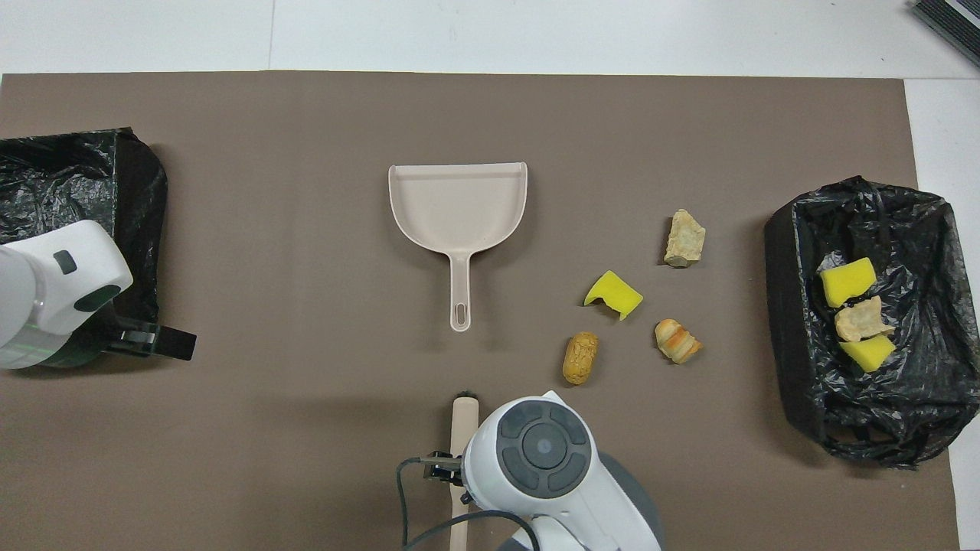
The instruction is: Sweep and dump trash in bin
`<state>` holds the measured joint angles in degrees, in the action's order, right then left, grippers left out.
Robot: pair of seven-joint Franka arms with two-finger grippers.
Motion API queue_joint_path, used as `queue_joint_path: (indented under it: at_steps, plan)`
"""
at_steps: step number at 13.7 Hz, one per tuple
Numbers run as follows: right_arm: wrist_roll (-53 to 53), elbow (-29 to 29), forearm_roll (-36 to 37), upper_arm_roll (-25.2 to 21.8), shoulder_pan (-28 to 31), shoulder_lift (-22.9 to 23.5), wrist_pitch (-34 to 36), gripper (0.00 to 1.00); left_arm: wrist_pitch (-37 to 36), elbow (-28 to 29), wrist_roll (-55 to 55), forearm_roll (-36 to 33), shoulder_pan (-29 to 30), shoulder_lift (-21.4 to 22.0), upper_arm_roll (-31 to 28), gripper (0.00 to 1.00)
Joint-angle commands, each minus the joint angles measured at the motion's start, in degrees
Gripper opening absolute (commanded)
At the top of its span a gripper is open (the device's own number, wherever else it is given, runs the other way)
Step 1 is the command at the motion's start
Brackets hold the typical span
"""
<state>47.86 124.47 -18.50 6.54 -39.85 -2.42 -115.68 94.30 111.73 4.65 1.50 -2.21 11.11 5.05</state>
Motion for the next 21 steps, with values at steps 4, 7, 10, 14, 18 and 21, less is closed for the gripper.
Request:
queue_joint_path:
  at_steps: [4, 7, 10, 14, 18, 21]
  plan:
    - [3.9, 5.3, -1.4, -0.1, -7.6, 2.3, -7.9, 1.0, -1.9, -6.5, 0.3, -0.8, 1.2, -4.8, 0.8, 1.0]
    - [5.7, 7.4, -1.4, 0.0, -10.2, 2.0, -8.3, 1.0, -0.6, -6.1, 0.2, -0.9, 1.2, -5.6, 0.8, 1.0]
    - [5.9, 8.9, -1.4, 0.0, -11.2, 1.2, -8.6, 0.96, -0.1, -5.1, -0.3, -0.7, 1.1, -5.0, 0.8, 1.0]
    - [6.4, 10.2, -2.8, 0.0, -12.1, 0.4, -9.7, 0.0, 0.6, -4.7, 0.0, -0.5, 1.1, -4.9, 0.8, 1.0]
    - [7.8, 9.5, -4.0, -0.1, -11.9, 1.1, -10.1, 0.0, 3.4, -2.9, 0.1, -0.3, 0.9, -4.3, 0.9, 1.0]
    - [7.2, 7.9, -2.8, -0.4, -11.2, 1.5, -8.7, 0.0, 6.6, -1.7, -0.1, 0.0, 0.1, -4.4, 0.9, 1.0]
